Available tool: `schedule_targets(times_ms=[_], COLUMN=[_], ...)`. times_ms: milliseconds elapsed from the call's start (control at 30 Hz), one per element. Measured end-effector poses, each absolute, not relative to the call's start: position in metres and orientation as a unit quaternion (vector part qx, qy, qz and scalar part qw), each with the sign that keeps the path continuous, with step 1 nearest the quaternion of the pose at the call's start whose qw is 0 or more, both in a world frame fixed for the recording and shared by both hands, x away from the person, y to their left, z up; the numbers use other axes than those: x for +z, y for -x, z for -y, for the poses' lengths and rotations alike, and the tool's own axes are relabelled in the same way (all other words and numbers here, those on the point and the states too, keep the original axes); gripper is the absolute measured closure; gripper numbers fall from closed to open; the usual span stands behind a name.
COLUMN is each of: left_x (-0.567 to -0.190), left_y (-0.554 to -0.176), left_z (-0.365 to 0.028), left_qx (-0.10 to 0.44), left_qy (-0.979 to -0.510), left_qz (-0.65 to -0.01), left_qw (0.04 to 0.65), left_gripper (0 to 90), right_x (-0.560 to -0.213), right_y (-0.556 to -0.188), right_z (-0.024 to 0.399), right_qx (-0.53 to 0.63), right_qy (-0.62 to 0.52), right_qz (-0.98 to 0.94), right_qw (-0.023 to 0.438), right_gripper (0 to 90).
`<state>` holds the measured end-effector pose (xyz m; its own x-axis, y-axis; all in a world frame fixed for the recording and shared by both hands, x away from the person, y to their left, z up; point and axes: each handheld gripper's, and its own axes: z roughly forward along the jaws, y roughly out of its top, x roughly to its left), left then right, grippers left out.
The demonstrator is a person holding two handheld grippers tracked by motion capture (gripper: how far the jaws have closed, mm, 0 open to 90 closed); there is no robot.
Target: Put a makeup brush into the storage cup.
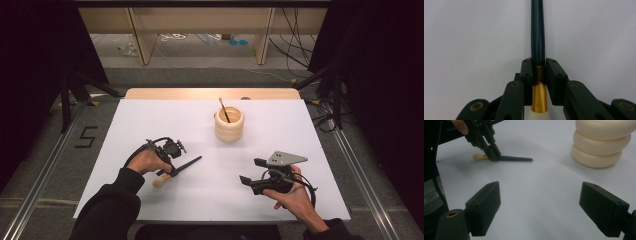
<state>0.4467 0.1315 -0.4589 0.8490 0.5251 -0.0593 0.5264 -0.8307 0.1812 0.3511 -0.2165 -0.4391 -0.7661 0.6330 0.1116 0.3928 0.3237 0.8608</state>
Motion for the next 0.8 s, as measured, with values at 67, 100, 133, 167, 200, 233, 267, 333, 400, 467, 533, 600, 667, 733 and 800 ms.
schedule_targets(times_ms=[67, 100, 133, 167, 200, 233, 267, 333, 400, 467, 533, 600, 667, 733, 800], left_x=[-0.459, -0.459, -0.459, -0.459, -0.458, -0.458, -0.458, -0.458, -0.458, -0.457, -0.457, -0.457, -0.457, -0.455, -0.453], left_y=[-0.447, -0.447, -0.448, -0.448, -0.448, -0.448, -0.447, -0.447, -0.447, -0.447, -0.447, -0.447, -0.446, -0.445, -0.442], left_z=[-0.131, -0.131, -0.130, -0.129, -0.127, -0.125, -0.124, -0.121, -0.120, -0.121, -0.121, -0.123, -0.124, -0.126, -0.128], left_qx=[-0.005, -0.005, -0.006, -0.003, -0.003, 0.001, 0.002, 0.005, 0.005, 0.005, 0.007, 0.007, 0.009, 0.005, 0.002], left_qy=[-0.957, -0.957, -0.958, -0.959, -0.960, -0.962, -0.964, -0.966, -0.966, -0.967, -0.968, -0.968, -0.968, -0.968, -0.968], left_qz=[-0.275, -0.275, -0.274, -0.269, -0.267, -0.261, -0.259, -0.252, -0.252, -0.247, -0.243, -0.243, -0.241, -0.239, -0.235], left_qw=[0.095, 0.095, 0.091, 0.087, 0.080, 0.074, 0.068, 0.063, 0.059, 0.059, 0.060, 0.067, 0.071, 0.075, 0.084], left_gripper=[76.2, 76.3, 76.4, 76.4, 76.5, 76.6, 76.8, 76.9, 77.1, 77.3, 77.4, 77.5, 77.5, 77.5, 77.6], right_x=[-0.439, -0.439, -0.439, -0.439, -0.439, -0.439, -0.439, -0.439, -0.439, -0.439, -0.439, -0.439, -0.439, -0.439, -0.439], right_y=[-0.351, -0.351, -0.351, -0.351, -0.351, -0.351, -0.351, -0.351, -0.351, -0.351, -0.351, -0.351, -0.351, -0.351, -0.350], right_z=[0.216, 0.216, 0.216, 0.216, 0.216, 0.216, 0.216, 0.216, 0.216, 0.216, 0.216, 0.216, 0.216, 0.215, 0.215], right_qx=[0.486, 0.485, 0.486, 0.487, 0.487, 0.487, 0.487, 0.487, 0.487, 0.487, 0.487, 0.487, 0.487, 0.491, 0.484], right_qy=[-0.320, -0.320, -0.321, -0.321, -0.320, -0.320, -0.320, -0.321, -0.319, -0.319, -0.319, -0.320, -0.319, -0.316, -0.313], right_qz=[-0.804, -0.804, -0.804, -0.803, -0.803, -0.803, -0.803, -0.803, -0.804, -0.804, -0.804, -0.803, -0.804, -0.803, -0.807], right_qw=[0.123, 0.122, 0.123, 0.124, 0.124, 0.124, 0.124, 0.124, 0.124, 0.124, 0.124, 0.124, 0.124, 0.121, 0.127], right_gripper=[18.0, 18.0, 18.0, 18.0, 18.0, 18.0, 18.0, 18.1, 18.1, 18.1, 18.1, 18.1, 18.1, 18.1, 18.1])
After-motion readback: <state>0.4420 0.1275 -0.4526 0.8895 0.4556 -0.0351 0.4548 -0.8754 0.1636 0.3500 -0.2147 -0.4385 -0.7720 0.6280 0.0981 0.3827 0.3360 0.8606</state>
